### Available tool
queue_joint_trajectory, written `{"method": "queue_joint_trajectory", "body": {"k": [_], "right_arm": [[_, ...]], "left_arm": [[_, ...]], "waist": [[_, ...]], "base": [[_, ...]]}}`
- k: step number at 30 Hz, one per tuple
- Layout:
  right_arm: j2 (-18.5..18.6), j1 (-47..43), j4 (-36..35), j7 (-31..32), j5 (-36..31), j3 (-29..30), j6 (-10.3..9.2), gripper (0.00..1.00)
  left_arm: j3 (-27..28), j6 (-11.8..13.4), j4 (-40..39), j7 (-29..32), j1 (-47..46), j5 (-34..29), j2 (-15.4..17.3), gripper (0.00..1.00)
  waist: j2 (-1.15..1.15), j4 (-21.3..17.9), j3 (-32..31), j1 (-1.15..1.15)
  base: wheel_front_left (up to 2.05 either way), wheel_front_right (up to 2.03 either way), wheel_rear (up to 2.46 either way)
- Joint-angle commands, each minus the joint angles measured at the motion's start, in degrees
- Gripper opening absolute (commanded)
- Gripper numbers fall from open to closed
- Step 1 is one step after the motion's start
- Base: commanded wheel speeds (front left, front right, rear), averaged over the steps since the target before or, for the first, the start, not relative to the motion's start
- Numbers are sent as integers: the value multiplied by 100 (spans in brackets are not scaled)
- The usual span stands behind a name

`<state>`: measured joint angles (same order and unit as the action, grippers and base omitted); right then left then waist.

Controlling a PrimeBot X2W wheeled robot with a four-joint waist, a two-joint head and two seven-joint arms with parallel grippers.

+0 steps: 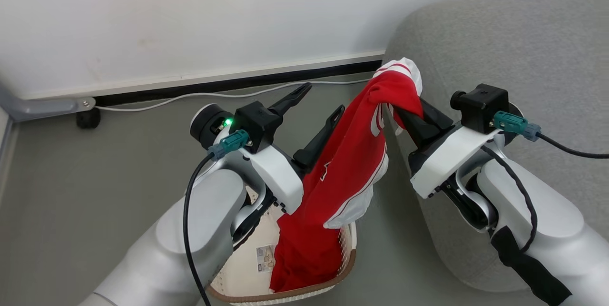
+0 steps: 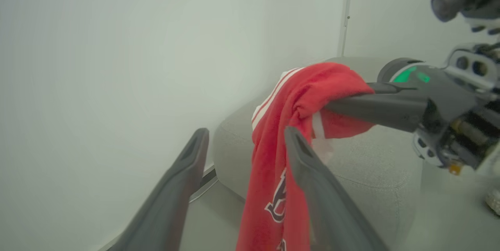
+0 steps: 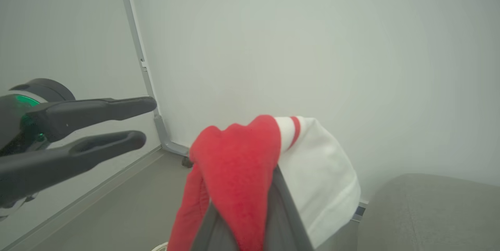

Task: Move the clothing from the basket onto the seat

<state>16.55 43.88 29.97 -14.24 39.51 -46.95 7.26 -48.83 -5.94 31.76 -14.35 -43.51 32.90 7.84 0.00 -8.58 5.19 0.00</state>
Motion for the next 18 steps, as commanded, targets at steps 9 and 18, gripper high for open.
{"method": "queue_joint_trajectory", "body": {"k": [9,18], "right_arm": [[97,-387,-507,-75,-227,440,23,0],[171,-639,-811,-75,-354,757,23,0]], "left_arm": [[573,-97,-449,-63,420,-124,140,100],[866,-139,-775,-64,991,-328,73,100]], "waist": [[0,-914,-130,0],[0,-1612,-204,0]], "base": [[0,0,0],[0,0,0]]}}
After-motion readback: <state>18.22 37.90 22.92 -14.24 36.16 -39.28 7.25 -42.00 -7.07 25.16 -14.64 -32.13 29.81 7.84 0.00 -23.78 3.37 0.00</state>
